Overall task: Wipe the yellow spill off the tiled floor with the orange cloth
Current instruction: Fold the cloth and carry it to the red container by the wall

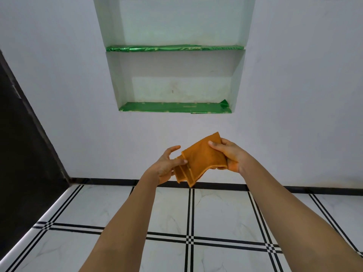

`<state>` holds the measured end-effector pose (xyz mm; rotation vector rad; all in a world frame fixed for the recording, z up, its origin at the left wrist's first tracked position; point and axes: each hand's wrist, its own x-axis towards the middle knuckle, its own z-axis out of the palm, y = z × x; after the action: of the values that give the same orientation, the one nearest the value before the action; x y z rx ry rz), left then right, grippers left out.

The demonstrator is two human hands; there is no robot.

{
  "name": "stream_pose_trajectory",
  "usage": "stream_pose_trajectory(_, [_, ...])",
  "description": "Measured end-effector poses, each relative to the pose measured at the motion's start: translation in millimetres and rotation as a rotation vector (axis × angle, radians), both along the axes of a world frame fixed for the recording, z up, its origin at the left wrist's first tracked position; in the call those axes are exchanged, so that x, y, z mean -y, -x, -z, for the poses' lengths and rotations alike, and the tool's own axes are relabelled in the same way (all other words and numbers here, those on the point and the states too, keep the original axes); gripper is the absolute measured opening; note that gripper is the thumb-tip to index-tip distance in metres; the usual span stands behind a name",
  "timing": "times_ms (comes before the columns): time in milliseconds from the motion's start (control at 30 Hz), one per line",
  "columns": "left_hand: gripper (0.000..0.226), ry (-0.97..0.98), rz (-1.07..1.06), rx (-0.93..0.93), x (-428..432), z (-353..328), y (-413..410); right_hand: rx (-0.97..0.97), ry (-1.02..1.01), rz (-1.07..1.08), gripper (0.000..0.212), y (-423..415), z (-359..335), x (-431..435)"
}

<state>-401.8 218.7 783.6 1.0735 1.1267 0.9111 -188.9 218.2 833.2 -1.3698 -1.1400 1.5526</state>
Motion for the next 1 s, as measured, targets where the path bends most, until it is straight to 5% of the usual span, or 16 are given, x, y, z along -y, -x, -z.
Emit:
stream_pose_trajectory(133, [0.035, -0.085, -0.083, -0.024, 1, -8, 4, -0.002, 0.014, -0.037, 0.056, 0, 1, 3])
stream_pose_trajectory(200, [0.040, -0.100, -0.033, -0.082, 0, -13, 5, 0.002, 0.010, -0.023, 0.058, 3, -1, 4])
stream_pose_trajectory(300, [0.049, -0.164, 0.035, -0.320, -2, -17, 7, 0.020, -0.010, 0.051, 0.066, 7, -3, 3])
stream_pose_trajectory(467, [0.019, -0.342, 0.009, -0.590, -4, -28, 3, 0.098, -0.058, 0.118, 0.069, 9, 4, 0])
stream_pose_trajectory(733, [0.016, -0.354, 0.083, -0.559, -1, -39, -3, 0.606, -0.283, -0.062, 0.058, 10, 8, 4])
stream_pose_trajectory(900, [0.017, -0.331, 0.270, -0.713, -2, -56, -13, 0.738, -0.312, -0.357, 0.060, 22, 1, 11])
stream_pose_trajectory(1000, [0.019, -0.312, 0.271, -0.711, -4, -61, -13, 0.736, -0.258, -0.344, 0.048, 24, 1, 14])
